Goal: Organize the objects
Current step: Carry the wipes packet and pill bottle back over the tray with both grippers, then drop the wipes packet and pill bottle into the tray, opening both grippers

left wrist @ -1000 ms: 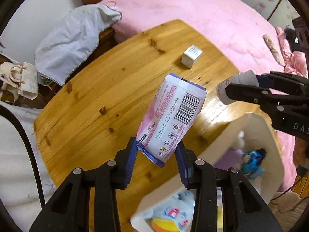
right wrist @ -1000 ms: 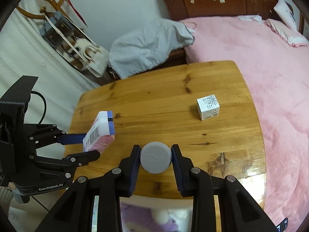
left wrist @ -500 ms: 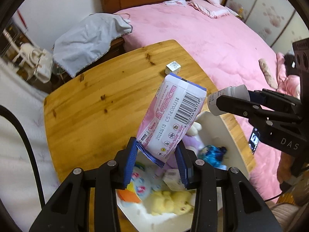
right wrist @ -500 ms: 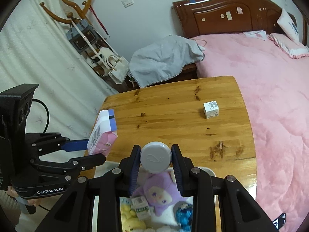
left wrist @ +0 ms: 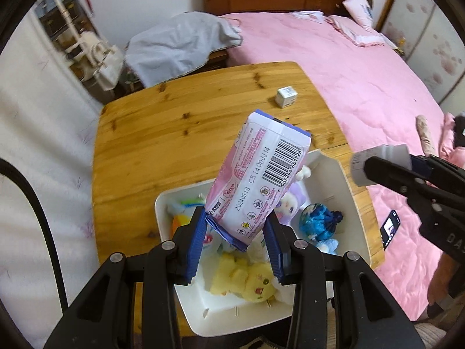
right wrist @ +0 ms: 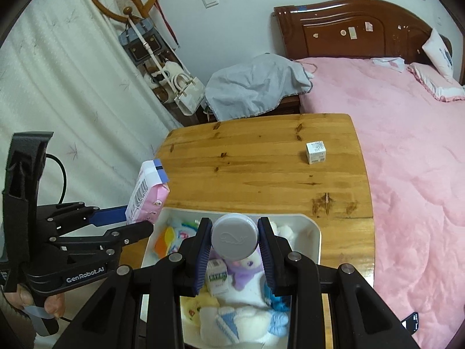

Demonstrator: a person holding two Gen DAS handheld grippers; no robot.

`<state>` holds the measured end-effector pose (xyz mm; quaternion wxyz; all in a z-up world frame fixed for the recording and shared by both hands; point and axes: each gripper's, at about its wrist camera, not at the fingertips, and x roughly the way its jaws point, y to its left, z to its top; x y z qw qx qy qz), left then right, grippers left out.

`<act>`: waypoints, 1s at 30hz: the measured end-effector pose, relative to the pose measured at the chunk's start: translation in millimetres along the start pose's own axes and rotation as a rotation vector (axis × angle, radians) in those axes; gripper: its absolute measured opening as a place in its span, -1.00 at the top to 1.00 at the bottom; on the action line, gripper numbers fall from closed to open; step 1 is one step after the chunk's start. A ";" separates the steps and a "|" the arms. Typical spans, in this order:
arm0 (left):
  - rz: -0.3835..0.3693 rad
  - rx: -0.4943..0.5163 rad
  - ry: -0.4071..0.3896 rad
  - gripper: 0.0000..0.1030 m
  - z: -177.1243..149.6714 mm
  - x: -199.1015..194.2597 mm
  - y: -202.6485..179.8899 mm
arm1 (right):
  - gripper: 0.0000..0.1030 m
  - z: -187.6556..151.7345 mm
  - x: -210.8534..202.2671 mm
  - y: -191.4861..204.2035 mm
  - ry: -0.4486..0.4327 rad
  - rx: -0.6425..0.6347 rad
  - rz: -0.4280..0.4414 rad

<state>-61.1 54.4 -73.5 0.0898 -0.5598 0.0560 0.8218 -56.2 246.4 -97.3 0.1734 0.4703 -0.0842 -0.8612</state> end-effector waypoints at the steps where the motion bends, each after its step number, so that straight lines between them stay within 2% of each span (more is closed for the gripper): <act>1: 0.003 -0.011 0.005 0.18 -3.8 1.1 0.6 | 0.37 -2.9 -1.2 1.8 0.002 -0.008 -0.007; 9: 0.001 -0.076 0.063 0.18 -32.7 14.7 0.8 | 0.37 -26.0 2.0 8.8 0.044 -0.042 -0.042; 26: 0.035 -0.103 0.089 0.14 -58.0 22.0 -3.8 | 0.36 -47.5 13.3 18.1 0.122 -0.076 -0.074; 30: 0.031 -0.121 0.089 0.04 -59.7 21.3 -0.6 | 0.22 -48.5 13.6 21.4 0.124 -0.086 -0.078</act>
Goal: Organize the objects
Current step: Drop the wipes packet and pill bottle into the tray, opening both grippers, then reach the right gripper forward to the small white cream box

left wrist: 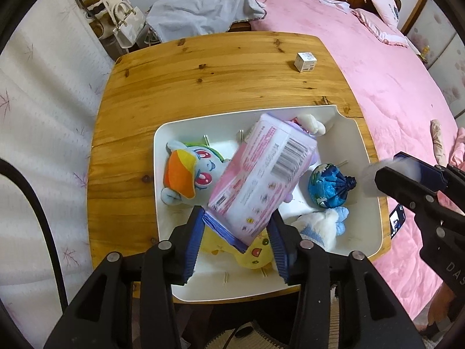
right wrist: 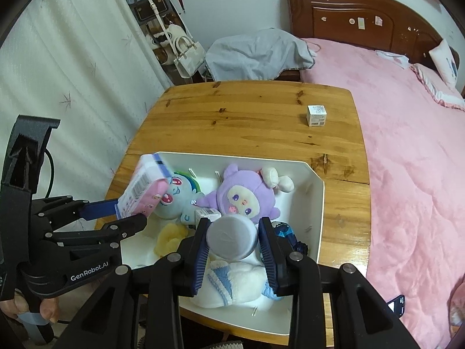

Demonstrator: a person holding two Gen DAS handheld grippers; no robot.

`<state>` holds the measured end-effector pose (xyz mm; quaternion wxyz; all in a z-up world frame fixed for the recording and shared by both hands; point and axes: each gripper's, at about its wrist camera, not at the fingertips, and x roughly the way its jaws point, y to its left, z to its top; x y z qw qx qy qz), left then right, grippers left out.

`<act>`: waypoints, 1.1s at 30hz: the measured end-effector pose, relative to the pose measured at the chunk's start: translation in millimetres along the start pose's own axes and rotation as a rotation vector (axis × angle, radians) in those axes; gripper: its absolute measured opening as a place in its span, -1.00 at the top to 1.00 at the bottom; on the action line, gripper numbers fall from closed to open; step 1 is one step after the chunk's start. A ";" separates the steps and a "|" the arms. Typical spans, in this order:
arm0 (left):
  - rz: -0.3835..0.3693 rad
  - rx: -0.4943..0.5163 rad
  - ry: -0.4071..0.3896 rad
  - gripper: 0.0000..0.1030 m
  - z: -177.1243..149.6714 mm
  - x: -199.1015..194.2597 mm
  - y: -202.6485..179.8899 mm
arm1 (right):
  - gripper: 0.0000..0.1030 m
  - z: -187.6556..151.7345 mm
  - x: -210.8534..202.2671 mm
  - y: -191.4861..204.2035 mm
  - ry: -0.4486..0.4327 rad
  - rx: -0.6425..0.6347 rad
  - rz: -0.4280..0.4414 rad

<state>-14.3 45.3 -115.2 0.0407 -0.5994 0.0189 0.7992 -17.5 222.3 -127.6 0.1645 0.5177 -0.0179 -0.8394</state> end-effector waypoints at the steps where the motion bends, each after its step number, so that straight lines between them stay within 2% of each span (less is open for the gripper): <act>1: -0.003 -0.003 0.001 0.02 -0.6 0.2 0.6 | 0.19 -0.3 -0.3 0.8 -0.004 -0.002 -0.002; 4: 0.000 -0.005 0.011 -0.15 -1.6 1.2 1.3 | -0.01 0.3 -2.1 3.0 -0.015 -0.006 -0.008; 6: 0.002 -0.006 0.011 -0.28 -2.1 1.0 1.9 | -0.01 0.8 -2.7 3.1 -0.020 -0.004 -0.009; 8: 0.006 -0.010 0.005 -0.54 -1.8 0.3 2.4 | -0.01 1.8 -2.6 2.1 -0.021 0.000 -0.009; 9: 0.010 -0.014 -0.003 -0.56 -1.9 -1.2 3.2 | -0.01 2.5 -2.4 1.5 -0.021 0.002 -0.008; 18: 0.031 -0.030 -0.038 -0.61 2.1 -9.7 6.7 | -0.01 3.9 -2.7 2.4 -0.023 0.001 -0.009; 33: 0.022 -0.047 -0.107 -0.61 14.7 -29.7 5.8 | -0.01 12.0 -7.3 -3.6 -0.040 0.017 -0.018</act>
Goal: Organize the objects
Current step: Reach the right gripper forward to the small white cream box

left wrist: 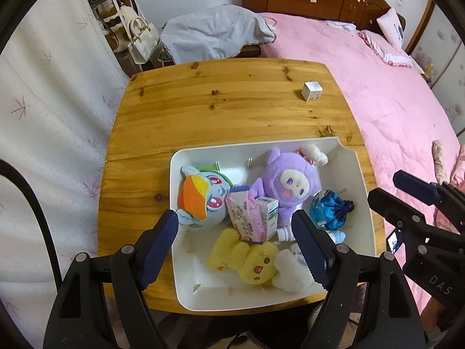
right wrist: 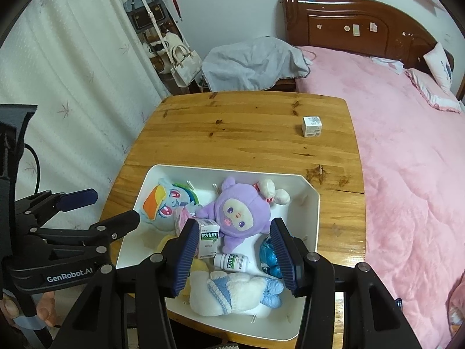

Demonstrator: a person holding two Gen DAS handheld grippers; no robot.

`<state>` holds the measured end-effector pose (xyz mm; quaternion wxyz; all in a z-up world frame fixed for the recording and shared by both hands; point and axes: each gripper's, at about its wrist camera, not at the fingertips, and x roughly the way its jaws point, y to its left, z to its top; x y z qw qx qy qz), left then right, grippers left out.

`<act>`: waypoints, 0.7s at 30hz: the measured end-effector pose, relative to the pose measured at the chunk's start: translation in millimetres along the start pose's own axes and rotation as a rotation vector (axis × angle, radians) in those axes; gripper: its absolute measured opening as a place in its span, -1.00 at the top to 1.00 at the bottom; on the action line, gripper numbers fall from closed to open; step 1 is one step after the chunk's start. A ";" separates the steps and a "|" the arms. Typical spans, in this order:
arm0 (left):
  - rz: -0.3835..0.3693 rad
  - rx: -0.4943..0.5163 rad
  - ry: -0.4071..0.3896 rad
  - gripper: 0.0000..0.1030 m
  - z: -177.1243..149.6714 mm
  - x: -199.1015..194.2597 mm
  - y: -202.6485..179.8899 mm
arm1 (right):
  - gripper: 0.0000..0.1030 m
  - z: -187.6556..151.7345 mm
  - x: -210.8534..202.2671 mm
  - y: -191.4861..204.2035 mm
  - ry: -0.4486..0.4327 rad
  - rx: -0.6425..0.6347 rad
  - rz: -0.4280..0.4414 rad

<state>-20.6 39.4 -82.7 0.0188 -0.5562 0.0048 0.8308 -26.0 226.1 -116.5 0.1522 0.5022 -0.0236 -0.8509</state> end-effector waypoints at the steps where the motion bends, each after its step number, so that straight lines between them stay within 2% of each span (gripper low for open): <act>1: -0.005 -0.002 -0.005 -0.61 1.7 -1.4 -0.4 | -0.01 0.9 -0.5 -1.3 -0.001 0.006 -0.001; 8: -0.012 0.007 -0.063 -0.62 14.4 -12.8 -8.8 | -0.02 13.6 -7.3 -16.0 -0.019 0.052 -0.008; 10: -0.015 0.014 -0.080 -0.68 18.1 -15.8 -11.2 | -0.13 17.8 -8.2 -20.4 -0.025 0.064 -0.013; 14: -0.019 0.027 -0.108 -0.75 25.3 -19.4 -15.3 | -0.16 26.3 -9.8 -29.8 -0.039 0.089 -0.018; 21: -0.035 0.025 -0.118 -0.75 39.7 -17.5 -16.4 | -0.16 49.6 -2.2 -41.7 -0.041 0.104 -0.054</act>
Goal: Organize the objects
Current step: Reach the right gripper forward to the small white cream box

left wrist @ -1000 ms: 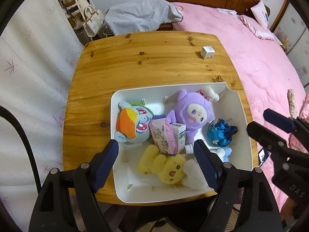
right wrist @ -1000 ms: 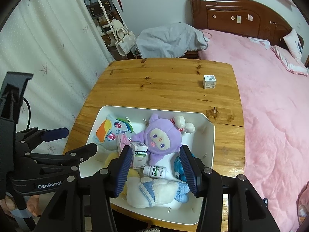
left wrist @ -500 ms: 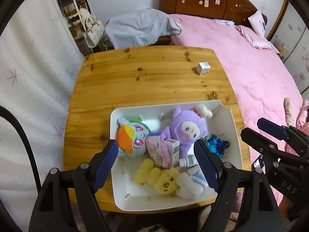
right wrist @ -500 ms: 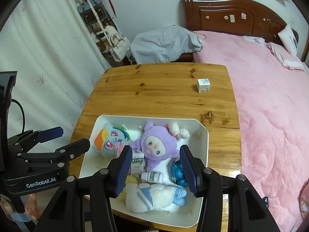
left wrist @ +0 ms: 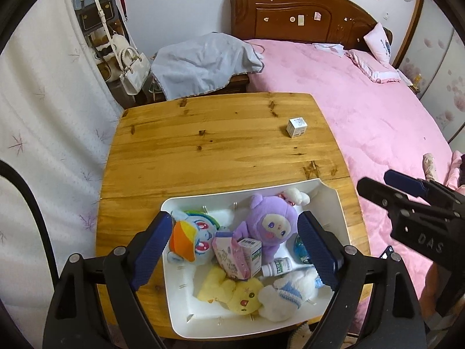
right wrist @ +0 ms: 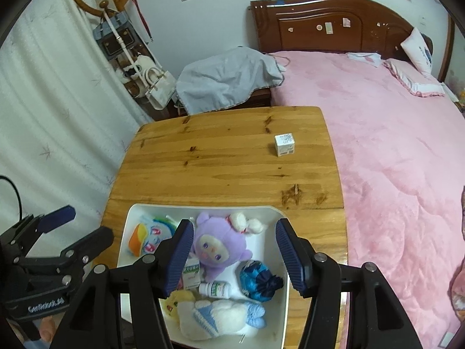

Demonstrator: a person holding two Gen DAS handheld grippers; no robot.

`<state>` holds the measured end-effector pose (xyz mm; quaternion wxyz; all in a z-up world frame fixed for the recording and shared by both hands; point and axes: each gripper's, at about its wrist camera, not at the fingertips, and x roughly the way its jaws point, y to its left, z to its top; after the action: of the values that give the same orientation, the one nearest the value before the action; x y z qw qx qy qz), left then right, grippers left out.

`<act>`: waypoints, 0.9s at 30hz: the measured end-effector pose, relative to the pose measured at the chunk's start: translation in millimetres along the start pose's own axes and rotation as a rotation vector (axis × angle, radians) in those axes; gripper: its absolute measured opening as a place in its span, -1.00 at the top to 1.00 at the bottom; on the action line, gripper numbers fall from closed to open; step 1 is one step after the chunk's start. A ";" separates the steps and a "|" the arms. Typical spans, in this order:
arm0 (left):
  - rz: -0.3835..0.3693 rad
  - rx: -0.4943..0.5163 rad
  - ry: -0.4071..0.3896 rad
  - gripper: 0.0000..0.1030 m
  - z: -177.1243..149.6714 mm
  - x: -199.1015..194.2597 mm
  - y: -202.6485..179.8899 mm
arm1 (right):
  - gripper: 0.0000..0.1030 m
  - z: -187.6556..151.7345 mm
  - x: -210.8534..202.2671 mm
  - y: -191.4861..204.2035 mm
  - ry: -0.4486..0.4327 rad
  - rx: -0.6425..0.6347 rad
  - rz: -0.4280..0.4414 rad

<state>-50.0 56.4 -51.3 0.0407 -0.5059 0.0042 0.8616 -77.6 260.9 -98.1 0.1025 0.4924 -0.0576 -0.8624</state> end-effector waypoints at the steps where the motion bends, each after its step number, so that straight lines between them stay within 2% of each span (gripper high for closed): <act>1: -0.003 -0.001 0.000 -0.75 2.2 0.9 0.3 | -0.16 2.9 1.4 -0.3 -0.003 -0.002 -0.005; 11: -0.021 -0.023 0.005 -0.75 20.8 15.0 0.5 | -0.17 48.1 32.4 -9.8 -0.009 -0.035 -0.102; 16: -0.026 -0.035 0.008 -0.75 27.0 22.6 -0.6 | -0.26 68.5 52.6 -18.9 -0.004 -0.038 -0.128; 27: -0.039 -0.049 0.047 -0.75 32.5 46.2 -3.1 | -0.34 107.9 129.5 -53.2 0.089 0.005 -0.103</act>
<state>-100.5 64.2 -75.6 0.0451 -0.5268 -0.0257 0.8484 -240.9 282.2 -162.4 0.0593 0.5328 -0.0298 -0.8436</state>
